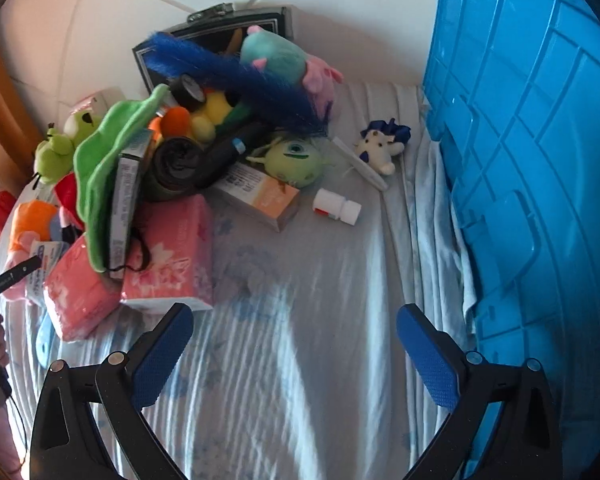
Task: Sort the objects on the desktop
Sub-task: 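Grasp the white wipes pack with the left gripper while the right grasps the white pill bottle, then carry the wipes pack and pill bottle into the blue crate and release both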
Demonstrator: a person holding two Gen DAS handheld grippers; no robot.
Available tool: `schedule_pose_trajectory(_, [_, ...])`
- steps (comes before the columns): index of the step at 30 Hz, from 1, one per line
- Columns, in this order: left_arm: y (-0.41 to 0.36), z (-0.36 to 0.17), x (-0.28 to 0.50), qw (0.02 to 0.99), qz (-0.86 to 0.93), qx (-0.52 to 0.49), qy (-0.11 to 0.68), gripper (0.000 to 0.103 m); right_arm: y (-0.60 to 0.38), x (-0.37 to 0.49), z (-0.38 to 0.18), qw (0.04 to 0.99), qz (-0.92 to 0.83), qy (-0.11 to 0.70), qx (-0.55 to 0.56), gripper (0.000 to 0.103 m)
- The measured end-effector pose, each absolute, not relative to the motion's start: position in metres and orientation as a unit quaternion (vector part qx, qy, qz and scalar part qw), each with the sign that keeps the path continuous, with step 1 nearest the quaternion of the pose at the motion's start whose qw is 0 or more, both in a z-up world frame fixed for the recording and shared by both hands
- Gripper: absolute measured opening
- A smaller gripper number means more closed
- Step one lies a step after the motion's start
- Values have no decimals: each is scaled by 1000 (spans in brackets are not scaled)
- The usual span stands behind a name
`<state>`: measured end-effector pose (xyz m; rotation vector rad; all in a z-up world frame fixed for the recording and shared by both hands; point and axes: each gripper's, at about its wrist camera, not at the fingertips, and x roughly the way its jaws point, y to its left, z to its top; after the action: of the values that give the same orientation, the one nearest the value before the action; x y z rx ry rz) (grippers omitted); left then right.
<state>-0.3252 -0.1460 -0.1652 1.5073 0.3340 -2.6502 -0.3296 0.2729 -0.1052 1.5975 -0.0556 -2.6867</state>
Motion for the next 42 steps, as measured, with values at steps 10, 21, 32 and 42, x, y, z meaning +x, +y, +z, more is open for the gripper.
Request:
schedule_pose_trajectory(10, [-119,-189,-342,53,-840,540,15,45,293,-411,-170,-11,-841,-19,540,103])
schedule_pose_trajectory(21, [-122,-194,-338,63,-842,533,58,44,321,-465,-189,-35,-830,-62,553,74])
schedule_pose_trajectory(32, [-116,-160,-290,72,-859,504,57,34,306,-419,-154,-17,-848,-35,529,54])
schedule_pose_trajectory(42, [-109,-66,-213,63,-910,406,62,34,269,-305,-50,46,-896,-34,439,54])
